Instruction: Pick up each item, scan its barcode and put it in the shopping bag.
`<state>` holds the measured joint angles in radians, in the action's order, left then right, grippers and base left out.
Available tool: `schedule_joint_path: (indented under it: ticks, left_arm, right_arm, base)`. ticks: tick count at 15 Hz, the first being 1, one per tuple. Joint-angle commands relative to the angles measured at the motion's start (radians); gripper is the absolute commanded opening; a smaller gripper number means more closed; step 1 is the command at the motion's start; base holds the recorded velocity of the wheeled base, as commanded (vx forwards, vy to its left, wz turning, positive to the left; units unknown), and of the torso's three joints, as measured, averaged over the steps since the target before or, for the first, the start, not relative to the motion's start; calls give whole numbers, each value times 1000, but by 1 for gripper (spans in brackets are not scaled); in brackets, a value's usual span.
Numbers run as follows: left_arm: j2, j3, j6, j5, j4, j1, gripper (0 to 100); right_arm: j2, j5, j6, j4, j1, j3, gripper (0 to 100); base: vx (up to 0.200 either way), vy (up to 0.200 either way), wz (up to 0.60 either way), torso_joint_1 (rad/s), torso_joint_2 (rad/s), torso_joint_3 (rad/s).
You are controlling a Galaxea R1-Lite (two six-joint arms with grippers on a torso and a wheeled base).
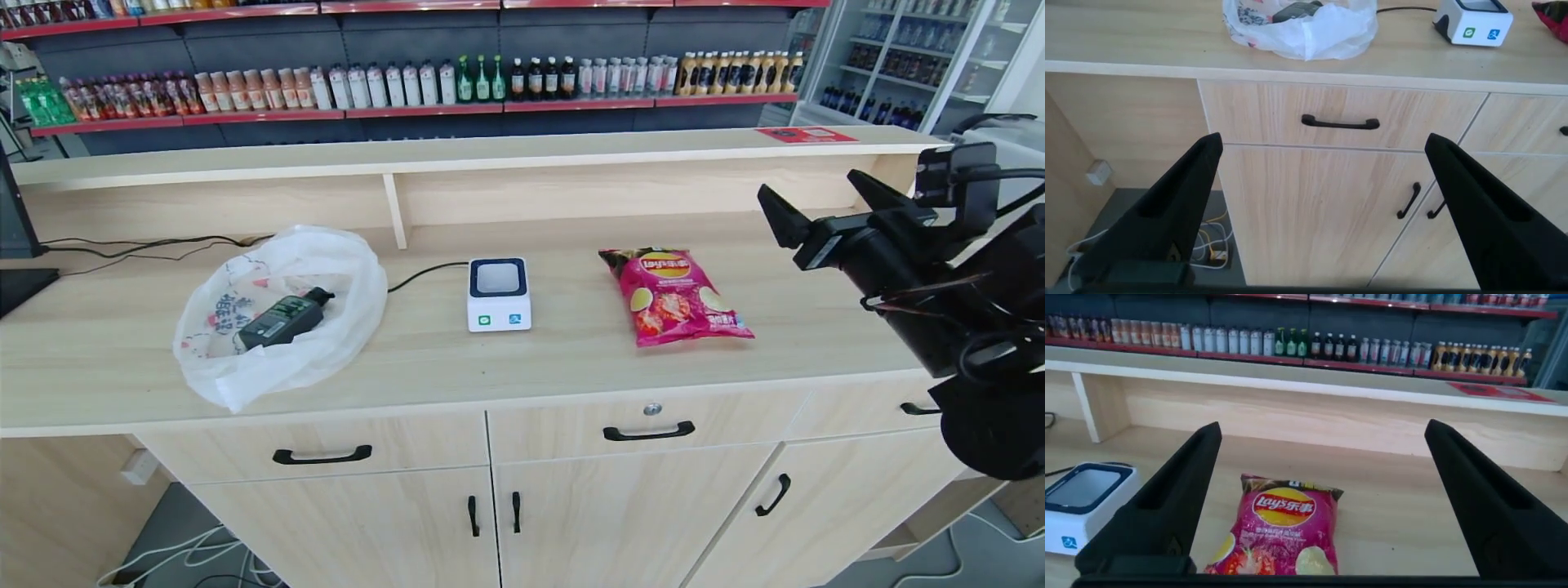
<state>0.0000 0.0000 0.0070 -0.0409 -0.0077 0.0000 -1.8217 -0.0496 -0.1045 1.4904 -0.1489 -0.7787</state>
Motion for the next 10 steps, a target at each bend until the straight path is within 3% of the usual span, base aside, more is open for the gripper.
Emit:
schedule_joint_path:
  ticks: [1, 2, 5, 10]
  left_arm:
    - [0, 0, -1, -1, -2, 0, 100]
    - [0, 0, 1, -1, -3, 2, 100]
    - [0, 0, 4, -1, -3, 0, 100]
    - [0, 0, 10, -1, -3, 0, 100]
  right_arm:
    - [-82, -44, 11, -30, 20, -186, 100]
    - [-91, -85, 28, -124, 20, -266, 100]
    - [-116, -81, 137, -375, 15, -415, 100]
    - [-303, -55, 201, -615, 17, -700, 100]
  base:
    - [0, 0, 0, 0, 0, 0]
    - [0, 0, 0, 0, 0, 0]
    - [0, 0, 0, 0, 0, 0]
    - [0, 0, 0, 0, 0, 0]
